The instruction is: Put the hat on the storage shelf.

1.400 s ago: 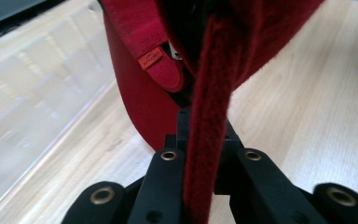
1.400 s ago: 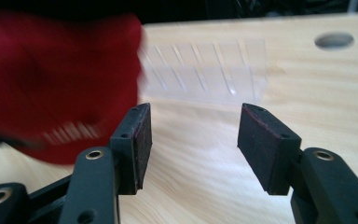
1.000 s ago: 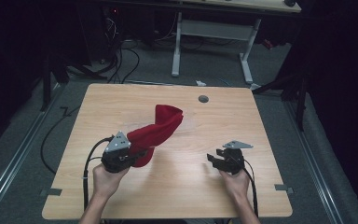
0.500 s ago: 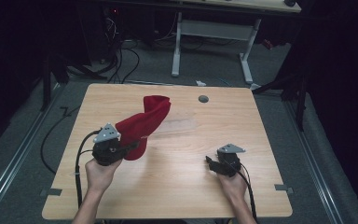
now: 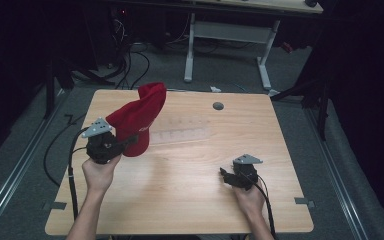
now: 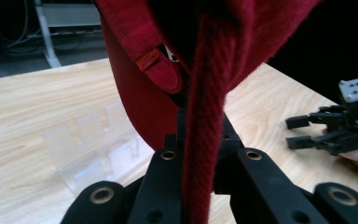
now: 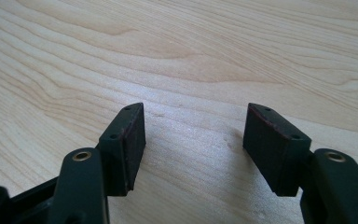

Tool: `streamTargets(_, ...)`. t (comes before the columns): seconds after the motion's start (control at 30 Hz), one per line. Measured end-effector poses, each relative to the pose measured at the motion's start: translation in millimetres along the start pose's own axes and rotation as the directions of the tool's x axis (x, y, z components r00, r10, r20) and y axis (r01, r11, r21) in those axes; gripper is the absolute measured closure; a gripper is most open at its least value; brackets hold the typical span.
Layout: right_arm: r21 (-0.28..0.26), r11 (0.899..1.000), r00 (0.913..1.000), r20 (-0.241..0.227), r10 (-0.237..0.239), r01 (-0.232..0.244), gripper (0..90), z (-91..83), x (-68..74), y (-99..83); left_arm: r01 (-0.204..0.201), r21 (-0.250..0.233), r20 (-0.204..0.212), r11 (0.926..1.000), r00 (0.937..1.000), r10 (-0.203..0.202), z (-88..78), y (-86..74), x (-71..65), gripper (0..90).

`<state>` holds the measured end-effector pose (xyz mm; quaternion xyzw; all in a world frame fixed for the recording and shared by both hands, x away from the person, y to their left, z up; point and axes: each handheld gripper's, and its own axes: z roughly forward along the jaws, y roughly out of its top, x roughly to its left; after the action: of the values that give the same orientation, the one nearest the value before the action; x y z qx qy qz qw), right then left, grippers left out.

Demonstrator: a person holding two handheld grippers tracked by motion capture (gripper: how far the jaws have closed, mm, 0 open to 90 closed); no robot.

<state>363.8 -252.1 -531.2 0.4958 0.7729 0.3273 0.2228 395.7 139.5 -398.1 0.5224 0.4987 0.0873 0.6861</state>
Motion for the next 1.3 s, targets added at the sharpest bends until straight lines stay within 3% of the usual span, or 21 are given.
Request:
streamTargets(0.5, 0.0, 1.0, 1.0, -0.002, -0.001, 0.001, 38.0, 0.1, 0.3, 0.0, -0.049, -0.032, -0.064, 0.9983, 0.9968, 0.047, 23.2, 16.5, 23.0, 85.3)
streamTargets(0.67, 0.0, 1.0, 1.0, -0.003, -0.001, 0.001, 37.6, 0.2, 0.5, 0.0, -0.05, -0.062, -0.079, 0.9968, 0.9959, 0.045, 30.4, 17.7, 29.6, 85.3)
streamTargets(1.3, 0.001, 1.0, 1.0, -0.006, -0.003, 0.003, 36.9, 0.2, 0.6, 0.0, -0.064, -0.054, -0.161, 0.9965, 0.9855, 0.054, 54.8, 11.0, 51.1, 85.2)
